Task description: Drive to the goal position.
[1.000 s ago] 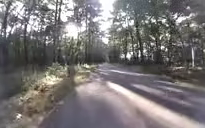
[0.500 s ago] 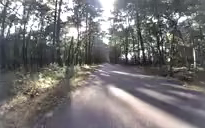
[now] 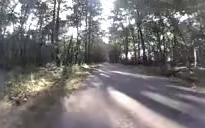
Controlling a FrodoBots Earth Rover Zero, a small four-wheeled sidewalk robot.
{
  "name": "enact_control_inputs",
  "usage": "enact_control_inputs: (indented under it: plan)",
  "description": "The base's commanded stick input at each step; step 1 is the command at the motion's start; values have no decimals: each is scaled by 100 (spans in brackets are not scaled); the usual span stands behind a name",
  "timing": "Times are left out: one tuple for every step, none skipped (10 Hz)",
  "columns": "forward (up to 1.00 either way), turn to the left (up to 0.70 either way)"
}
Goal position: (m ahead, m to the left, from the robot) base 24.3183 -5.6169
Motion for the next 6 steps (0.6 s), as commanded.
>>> enact_control_inputs:
  plan:
    - [70,-1]
    - [70,-1]
    - [70,-1]
    - [70,-1]
    - [70,-1]
    - [70,-1]
